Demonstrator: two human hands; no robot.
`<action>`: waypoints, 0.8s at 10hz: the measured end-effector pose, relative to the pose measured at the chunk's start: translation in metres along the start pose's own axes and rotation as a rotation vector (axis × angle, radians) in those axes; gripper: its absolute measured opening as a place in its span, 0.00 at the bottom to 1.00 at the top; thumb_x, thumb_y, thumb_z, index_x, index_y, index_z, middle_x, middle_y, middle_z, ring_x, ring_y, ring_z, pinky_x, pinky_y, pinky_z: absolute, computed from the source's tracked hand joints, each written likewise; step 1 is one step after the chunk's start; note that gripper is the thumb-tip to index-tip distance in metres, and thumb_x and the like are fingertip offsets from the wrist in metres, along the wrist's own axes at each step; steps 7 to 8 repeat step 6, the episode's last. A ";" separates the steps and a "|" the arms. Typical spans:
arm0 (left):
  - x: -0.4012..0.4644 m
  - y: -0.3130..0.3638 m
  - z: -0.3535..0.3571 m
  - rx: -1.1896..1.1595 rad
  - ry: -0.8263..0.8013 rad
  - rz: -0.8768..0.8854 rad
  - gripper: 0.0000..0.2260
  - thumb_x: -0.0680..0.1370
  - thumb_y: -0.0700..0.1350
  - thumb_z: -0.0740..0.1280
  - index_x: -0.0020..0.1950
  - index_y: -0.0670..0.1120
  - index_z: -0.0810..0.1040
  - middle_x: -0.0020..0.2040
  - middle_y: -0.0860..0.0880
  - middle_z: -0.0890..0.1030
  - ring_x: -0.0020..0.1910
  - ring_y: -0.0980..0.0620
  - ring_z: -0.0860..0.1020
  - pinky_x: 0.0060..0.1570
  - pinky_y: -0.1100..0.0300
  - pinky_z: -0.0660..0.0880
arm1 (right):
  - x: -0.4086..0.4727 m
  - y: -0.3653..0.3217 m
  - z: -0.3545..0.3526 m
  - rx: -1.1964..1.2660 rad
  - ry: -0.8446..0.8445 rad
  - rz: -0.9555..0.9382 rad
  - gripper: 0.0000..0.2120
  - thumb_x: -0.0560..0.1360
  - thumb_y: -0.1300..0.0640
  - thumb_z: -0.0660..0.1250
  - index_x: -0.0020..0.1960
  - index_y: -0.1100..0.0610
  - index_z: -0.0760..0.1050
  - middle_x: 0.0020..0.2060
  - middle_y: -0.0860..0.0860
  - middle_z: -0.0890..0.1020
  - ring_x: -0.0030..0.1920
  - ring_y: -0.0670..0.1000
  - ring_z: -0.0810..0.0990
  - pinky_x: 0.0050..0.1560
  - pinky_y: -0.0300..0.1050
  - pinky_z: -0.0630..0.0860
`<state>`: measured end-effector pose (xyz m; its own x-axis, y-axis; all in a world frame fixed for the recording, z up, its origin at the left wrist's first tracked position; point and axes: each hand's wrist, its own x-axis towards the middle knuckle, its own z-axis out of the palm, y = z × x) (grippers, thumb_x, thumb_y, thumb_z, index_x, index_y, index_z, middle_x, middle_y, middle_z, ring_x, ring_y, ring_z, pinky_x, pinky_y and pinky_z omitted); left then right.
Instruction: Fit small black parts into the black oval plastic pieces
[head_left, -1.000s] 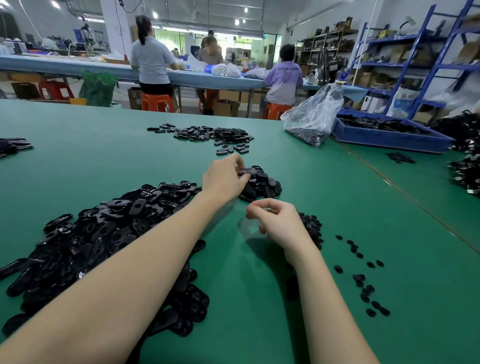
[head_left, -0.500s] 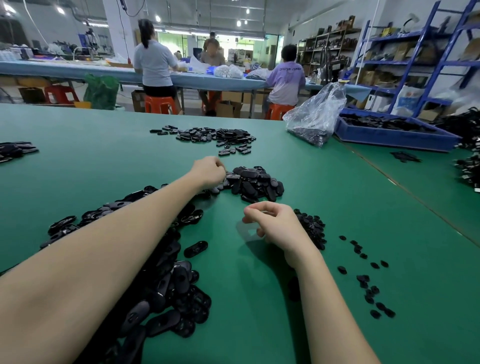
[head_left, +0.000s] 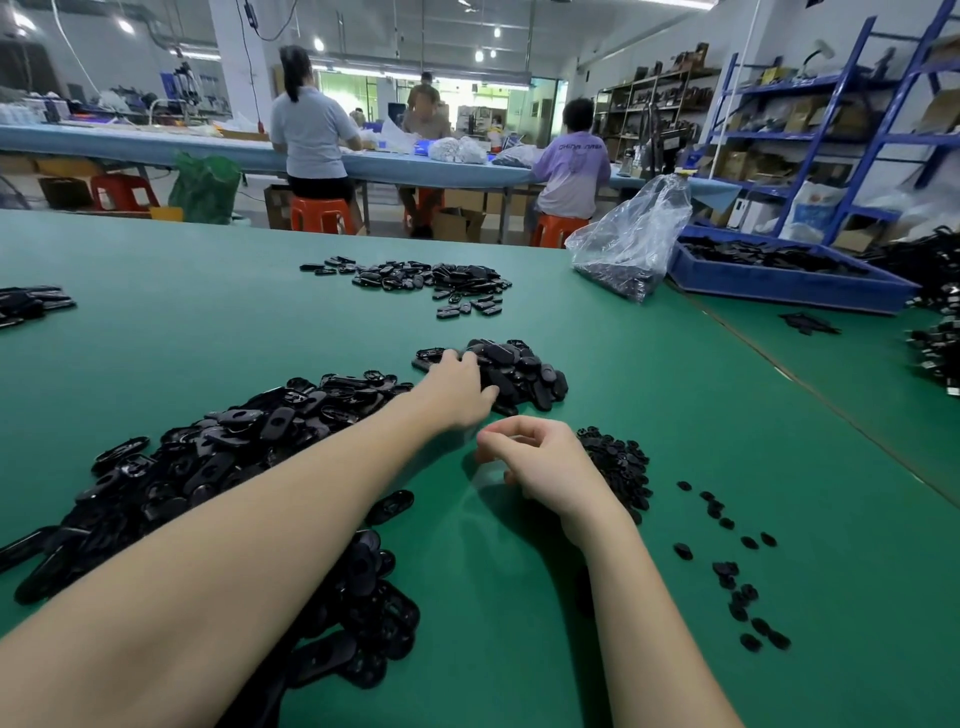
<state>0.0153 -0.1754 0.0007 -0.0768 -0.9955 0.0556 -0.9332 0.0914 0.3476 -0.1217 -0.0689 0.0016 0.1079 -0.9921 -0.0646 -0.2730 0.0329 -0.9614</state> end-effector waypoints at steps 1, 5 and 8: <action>0.003 0.012 0.011 -0.058 0.039 0.003 0.22 0.84 0.50 0.59 0.71 0.35 0.65 0.71 0.33 0.65 0.70 0.33 0.68 0.70 0.45 0.64 | 0.002 0.002 0.000 0.004 -0.001 0.005 0.04 0.77 0.54 0.72 0.44 0.52 0.83 0.39 0.46 0.87 0.26 0.39 0.74 0.27 0.29 0.67; 0.005 0.018 0.019 -0.273 0.174 0.035 0.23 0.82 0.48 0.64 0.72 0.37 0.67 0.69 0.38 0.69 0.68 0.40 0.71 0.67 0.50 0.68 | 0.001 0.000 -0.005 0.024 -0.036 0.026 0.04 0.78 0.54 0.71 0.47 0.53 0.83 0.36 0.44 0.86 0.26 0.42 0.74 0.28 0.32 0.68; -0.007 0.013 0.014 -0.348 0.264 0.042 0.21 0.81 0.46 0.66 0.71 0.39 0.70 0.69 0.41 0.72 0.69 0.43 0.70 0.67 0.55 0.65 | -0.002 -0.006 -0.006 0.031 -0.045 0.017 0.05 0.78 0.56 0.71 0.47 0.55 0.84 0.36 0.45 0.86 0.25 0.42 0.73 0.27 0.31 0.69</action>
